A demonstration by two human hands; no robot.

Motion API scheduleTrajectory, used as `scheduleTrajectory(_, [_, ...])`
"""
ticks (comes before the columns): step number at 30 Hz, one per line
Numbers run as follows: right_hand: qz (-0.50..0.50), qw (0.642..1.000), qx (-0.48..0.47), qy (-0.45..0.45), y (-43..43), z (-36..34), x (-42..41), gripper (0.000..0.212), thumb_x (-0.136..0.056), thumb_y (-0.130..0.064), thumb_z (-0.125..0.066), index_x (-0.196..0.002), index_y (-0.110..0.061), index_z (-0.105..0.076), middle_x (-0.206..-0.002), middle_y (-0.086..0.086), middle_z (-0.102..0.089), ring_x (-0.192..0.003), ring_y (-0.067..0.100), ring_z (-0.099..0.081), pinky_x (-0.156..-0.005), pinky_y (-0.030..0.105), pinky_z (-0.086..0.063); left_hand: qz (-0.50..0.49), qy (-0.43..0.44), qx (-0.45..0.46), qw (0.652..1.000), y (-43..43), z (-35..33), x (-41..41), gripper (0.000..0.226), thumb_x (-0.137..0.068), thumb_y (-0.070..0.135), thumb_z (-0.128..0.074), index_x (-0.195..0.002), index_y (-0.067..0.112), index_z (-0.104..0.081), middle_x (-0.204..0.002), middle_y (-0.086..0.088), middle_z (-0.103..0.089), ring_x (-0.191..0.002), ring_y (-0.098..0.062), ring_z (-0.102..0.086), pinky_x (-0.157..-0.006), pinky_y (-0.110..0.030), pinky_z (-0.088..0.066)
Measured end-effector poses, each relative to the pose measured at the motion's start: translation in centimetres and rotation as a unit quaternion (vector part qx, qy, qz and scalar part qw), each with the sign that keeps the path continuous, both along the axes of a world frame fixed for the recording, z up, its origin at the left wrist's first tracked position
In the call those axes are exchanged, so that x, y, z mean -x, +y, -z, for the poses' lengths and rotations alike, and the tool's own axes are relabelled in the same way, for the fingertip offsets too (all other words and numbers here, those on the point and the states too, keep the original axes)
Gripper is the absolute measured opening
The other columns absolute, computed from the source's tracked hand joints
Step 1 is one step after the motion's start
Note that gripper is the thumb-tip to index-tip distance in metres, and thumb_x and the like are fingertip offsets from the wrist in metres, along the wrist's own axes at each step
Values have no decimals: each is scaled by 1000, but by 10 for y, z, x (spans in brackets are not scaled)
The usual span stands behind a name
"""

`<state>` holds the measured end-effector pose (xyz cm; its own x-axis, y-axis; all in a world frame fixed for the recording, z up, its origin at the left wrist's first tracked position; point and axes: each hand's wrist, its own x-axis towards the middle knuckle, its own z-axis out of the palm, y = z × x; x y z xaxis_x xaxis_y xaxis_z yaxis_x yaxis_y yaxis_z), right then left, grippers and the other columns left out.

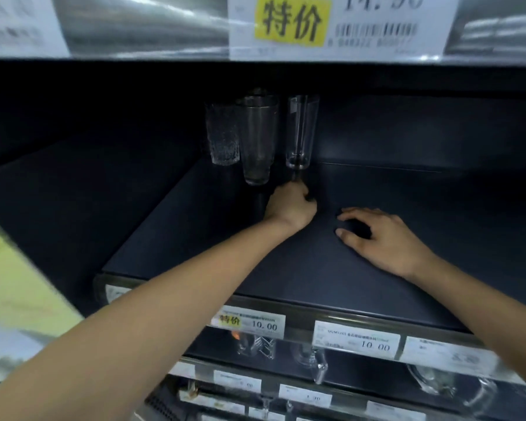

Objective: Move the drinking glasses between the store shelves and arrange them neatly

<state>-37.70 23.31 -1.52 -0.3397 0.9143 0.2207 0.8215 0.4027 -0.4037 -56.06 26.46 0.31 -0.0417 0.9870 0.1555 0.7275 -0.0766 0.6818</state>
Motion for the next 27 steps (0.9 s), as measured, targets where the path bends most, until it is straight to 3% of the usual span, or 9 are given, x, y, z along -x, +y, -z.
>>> scheduleTrajectory(4, [15, 999, 10, -31, -11, -6, 5, 41, -97, -34, -59, -135, -17, -61, -147, 1, -52, -137, 19, -45, -105, 12, -22, 70, -38, 47, 996, -45, -12, 35, 26, -97, 20, -58, -121, 14, -65, -115, 4, -62, -110, -12, -57, -86, -17, -41])
scheduleTrajectory(6, [33, 998, 30, -49, -20, -12, 11, 44, -98, -38, -58, -136, -18, -59, -148, 2, -51, -138, 20, -45, -112, 20, -28, 100, -81, 63, 990, -67, -13, 52, 21, -95, 19, -61, -114, 15, -68, -112, 5, -65, -110, -11, -60, -86, -15, -42])
scheduleTrajectory(8, [56, 995, 67, -50, -39, -25, 16, 41, -96, -43, -59, -131, -22, -63, -141, -3, -58, -130, 16, -52, -106, 23, -37, 125, -123, 78, 981, -88, -14, 65, 15, -95, 19, -63, -108, 16, -70, -112, 3, -69, -109, -11, -62, -85, -12, -44])
scheduleTrajectory(11, [88, 993, 76, 21, -80, -44, 21, 30, -93, -41, -63, -117, -26, -71, -116, -10, -70, -105, 1, -59, -81, 4, -38, 125, -209, 90, 966, -118, -15, 80, 8, -93, 18, -66, -97, 23, -72, -107, 1, -71, -107, -13, -65, -97, -23, -50])
scheduleTrajectory(13, [116, 990, 45, 71, -115, -52, 21, 27, -92, -40, -66, -114, -26, -73, -108, -16, -72, -100, -3, -62, -80, -3, -38, 129, -263, 85, 952, -139, -19, 85, 10, -93, 17, -66, -93, 25, -72, -103, 1, -73, -104, -13, -68, -101, -34, -52])
scheduleTrajectory(18, [195, 970, -2, 143, -205, -63, 18, 24, -86, -51, -61, -107, -41, -68, -103, -32, -66, -101, -16, -58, -82, 6, -45, 209, -314, 81, 923, -186, -32, 83, 13, -95, 13, -61, -98, 18, -72, -98, 9, -76, -95, -3, -71, -92, -26, -54])
scheduleTrajectory(21, [274, 945, -7, 176, -265, -49, 13, 37, -83, -59, -57, -112, -39, -70, -103, -28, -69, -99, -7, -63, -78, 17, -51, 273, -293, 94, 911, -206, -23, 72, 12, -94, 17, -62, -97, 21, -72, -97, 12, -75, -93, -2, -71, -87, -23, -55])
scheduleTrajectory(23, [331, 924, -19, 189, -306, -33, 10, 40, -84, -57, -57, -114, -35, -71, -102, -28, -70, -97, -7, -64, -77, 16, -52, 312, -293, 115, 896, -218, -13, 58, 13, -94, 17, -61, -95, 23, -73, -98, 12, -75, -93, -3, -71, -87, -24, -52])
scheduleTrajectory(27, [452, 849, -21, 273, -386, 1, 4, 21, -87, -41, -66, -106, -36, -72, -100, -31, -70, -95, -8, -65, -78, 6, -47, 373, -292, 173, 863, -243, 9, 17, 15, -94, 15, -61, -94, 23, -73, -97, 9, -76, -92, -6, -72, -86, -27, -52])
